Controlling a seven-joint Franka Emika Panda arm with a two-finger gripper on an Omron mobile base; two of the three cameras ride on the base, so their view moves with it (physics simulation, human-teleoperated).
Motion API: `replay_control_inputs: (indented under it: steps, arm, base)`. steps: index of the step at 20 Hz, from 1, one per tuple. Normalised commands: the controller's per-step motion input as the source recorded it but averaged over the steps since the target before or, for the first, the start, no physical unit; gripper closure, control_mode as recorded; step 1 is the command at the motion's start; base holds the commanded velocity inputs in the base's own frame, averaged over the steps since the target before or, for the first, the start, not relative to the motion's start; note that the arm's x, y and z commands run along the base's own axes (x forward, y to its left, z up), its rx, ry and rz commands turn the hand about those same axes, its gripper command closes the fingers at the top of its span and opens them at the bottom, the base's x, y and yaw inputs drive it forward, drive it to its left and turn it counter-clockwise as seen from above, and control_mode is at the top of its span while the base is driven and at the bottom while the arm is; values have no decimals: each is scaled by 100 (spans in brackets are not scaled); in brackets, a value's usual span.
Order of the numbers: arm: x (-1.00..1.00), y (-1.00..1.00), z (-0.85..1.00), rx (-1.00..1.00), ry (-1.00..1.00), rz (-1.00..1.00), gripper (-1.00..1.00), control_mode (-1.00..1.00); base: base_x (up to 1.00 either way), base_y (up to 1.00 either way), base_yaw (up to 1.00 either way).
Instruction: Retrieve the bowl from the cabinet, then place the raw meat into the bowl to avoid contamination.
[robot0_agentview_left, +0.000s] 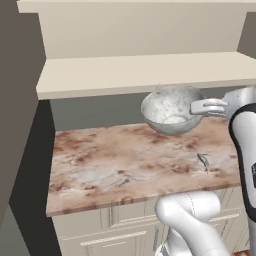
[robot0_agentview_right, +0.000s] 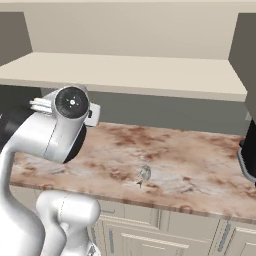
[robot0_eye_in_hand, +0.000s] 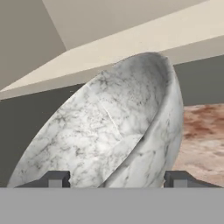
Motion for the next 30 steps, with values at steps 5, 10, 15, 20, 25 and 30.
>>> replay_control_inputs:
  steps: [5, 10, 15, 20, 25, 30]
  arm:
    - [-5, 0, -56, -11, 12, 5, 100, -100]
    - [1, 0, -46, -8, 9, 3, 100, -100]
    - [18, 0, -30, -4, 0, 3, 100, -100]
    - [34, -9, -18, 0, -4, 5, 100, -100]
    - [49, -11, -26, 0, 0, 5, 100, -100]
    - [52, -12, -33, 0, 0, 3, 100, -100]
  base:
    - [0, 0, 0]
    - [0, 0, 0]
    - [0, 0, 0]
    - [0, 0, 0]
    - [0, 0, 0]
    - [0, 0, 0]
